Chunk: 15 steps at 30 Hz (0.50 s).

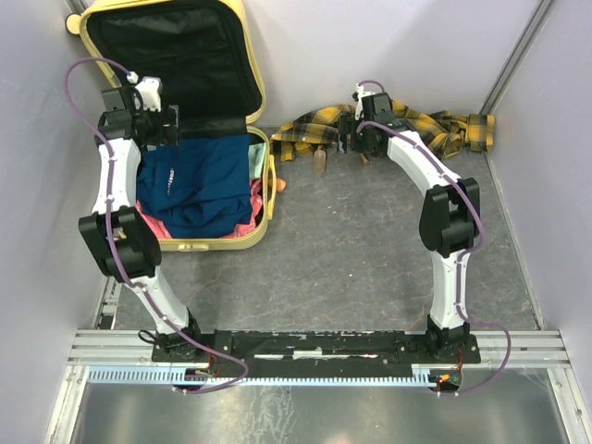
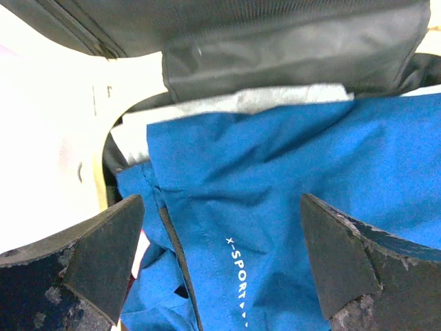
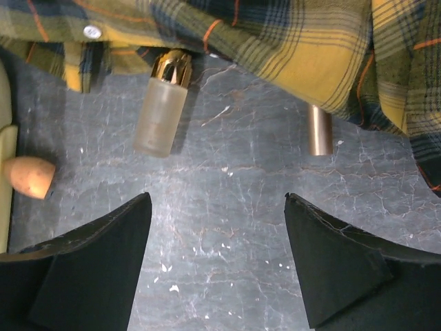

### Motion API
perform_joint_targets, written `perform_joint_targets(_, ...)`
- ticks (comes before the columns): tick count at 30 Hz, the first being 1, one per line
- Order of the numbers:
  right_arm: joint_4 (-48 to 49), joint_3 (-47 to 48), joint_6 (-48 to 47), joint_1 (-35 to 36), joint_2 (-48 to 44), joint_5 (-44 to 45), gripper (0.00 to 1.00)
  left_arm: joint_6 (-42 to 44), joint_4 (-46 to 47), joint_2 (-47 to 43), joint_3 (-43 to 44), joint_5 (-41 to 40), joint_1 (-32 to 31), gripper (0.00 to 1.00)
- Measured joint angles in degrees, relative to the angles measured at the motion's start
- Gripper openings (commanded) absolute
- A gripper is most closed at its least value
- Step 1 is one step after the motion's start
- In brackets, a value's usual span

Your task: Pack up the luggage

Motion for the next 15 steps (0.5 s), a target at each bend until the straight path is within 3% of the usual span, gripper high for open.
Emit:
perform_joint_targets(7, -0.13, 6.47, 5.95, 2.47, 6.58, 6.29, 0.84, -1.25, 5.2, -7.02, -3.41, -2.03, -2.47, 0.99)
perform_joint_targets(15, -0.44, 12.17, 9.7, 7.58, 13.55, 13.2, 0.79, -1.62, 6.54, -9.25, -8.79, -4.57, -3.3, 0.99)
